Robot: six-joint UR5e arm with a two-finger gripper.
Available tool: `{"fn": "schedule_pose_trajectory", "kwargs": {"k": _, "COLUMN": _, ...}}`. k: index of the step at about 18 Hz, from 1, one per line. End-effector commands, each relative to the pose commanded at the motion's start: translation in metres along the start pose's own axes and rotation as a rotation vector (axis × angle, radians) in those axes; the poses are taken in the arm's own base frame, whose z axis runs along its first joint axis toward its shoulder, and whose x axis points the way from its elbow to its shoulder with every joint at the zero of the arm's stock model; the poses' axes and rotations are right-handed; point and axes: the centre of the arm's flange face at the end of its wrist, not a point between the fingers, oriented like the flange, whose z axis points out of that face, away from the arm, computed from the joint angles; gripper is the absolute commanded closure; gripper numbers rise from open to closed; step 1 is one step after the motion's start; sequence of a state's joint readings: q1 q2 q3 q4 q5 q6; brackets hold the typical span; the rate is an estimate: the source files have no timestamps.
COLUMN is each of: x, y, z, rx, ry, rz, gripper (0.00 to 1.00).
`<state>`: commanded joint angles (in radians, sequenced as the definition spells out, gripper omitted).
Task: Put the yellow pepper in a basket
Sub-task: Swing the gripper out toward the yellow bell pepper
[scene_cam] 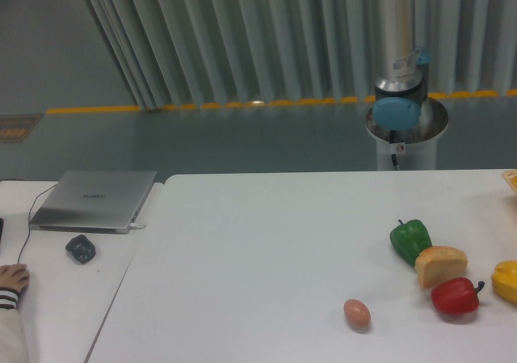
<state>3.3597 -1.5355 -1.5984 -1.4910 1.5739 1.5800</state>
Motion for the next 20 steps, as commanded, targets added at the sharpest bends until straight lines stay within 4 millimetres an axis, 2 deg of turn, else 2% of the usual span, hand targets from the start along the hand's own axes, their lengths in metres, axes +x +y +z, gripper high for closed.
{"fn": "schedule_pose_trajectory", "kwargs": {"k": 3, "x": 0.011, "y": -0.049, "z": 0.003, "rx": 0.013, "ry": -0.003, "rz": 0.099, "gripper": 0.00}}
{"fn": "schedule_pose_trajectory", "kwargs": {"k": 6, "x": 0.023, "y": -0.075, "z": -0.004, "rx": 0.023, "ry": -0.020, "rz": 0.156, "gripper": 0.00}}
{"fn": "schedule_pose_trajectory", "kwargs": {"k": 12, "x": 0.046, "y": -0.161, "z": 0.014, "rx": 0.060, "ry": -0.024, "rz": 0.322, "gripper": 0.00}}
{"fn": "schedule_pose_trajectory", "kwargs": {"k": 17, "x": 0.079, "y": -0.228, "z": 0.021, "rx": 0.083, "ry": -0.060, "rz": 0.465, "gripper": 0.00}}
{"fn": "schedule_pose_trajectory", "kwargs": {"k": 20, "x": 0.101, "y": -0.267, "z": 0.034, "rx": 0.091, "ry": -0.051, "rz": 0.549, "gripper": 0.00}}
